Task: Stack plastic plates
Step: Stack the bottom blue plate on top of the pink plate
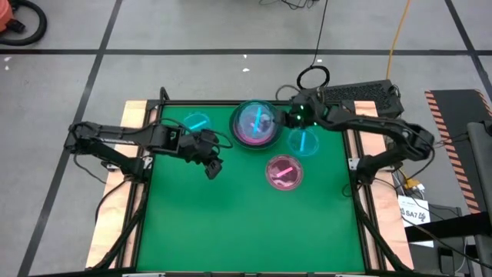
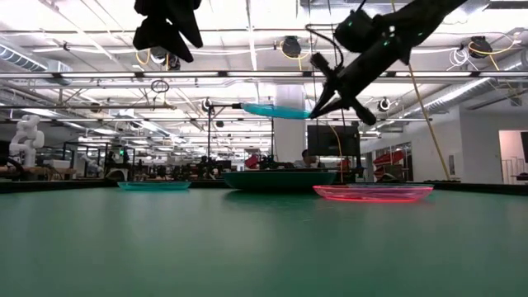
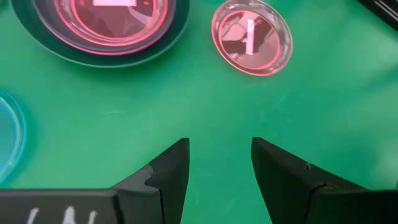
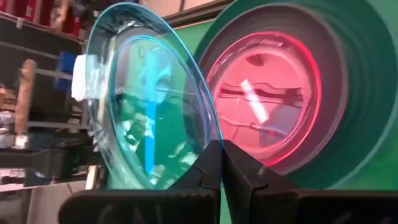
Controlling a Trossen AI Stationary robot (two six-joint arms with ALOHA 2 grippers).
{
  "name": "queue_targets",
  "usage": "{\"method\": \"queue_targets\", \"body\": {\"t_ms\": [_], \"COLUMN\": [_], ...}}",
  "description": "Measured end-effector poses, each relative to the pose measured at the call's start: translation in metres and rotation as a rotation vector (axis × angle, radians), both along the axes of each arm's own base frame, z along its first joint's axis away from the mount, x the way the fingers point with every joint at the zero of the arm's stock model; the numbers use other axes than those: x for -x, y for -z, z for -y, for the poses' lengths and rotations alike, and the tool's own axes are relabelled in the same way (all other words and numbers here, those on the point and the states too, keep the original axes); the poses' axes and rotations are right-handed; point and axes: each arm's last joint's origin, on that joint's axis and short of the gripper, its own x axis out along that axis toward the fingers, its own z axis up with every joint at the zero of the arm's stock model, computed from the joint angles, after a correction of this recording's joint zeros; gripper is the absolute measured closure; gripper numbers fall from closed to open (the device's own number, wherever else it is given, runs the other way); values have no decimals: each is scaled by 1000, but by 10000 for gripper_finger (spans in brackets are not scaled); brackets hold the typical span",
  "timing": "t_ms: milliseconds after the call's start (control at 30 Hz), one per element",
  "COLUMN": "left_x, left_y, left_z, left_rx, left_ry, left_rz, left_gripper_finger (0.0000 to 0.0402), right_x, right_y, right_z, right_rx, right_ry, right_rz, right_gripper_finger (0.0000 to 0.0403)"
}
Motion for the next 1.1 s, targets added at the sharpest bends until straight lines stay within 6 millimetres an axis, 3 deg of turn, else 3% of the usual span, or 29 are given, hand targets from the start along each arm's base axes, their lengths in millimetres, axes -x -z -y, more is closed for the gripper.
{"method": "queue_targets", "body": {"t_ms": [300,767,1100], "left_x": [0,0,0], "left_y": [0,0,0], "left_z": [-15,-22,-21], "left_rx": [-4,-1,14], "left_ry": [-34,-52,-40], "left_rz": [-3,-3,-3], "left_gripper_finger": [222,222,222], "right_x": [-19,-26,-25], "right_y": [17,61,64], "right_z": [33,41,44], "right_rx": [-33,-93,-60], "right_ry": [-43,-36,4], "right_rz": [-38,-191,-220], "right_gripper_finger": [403,399,396]}}
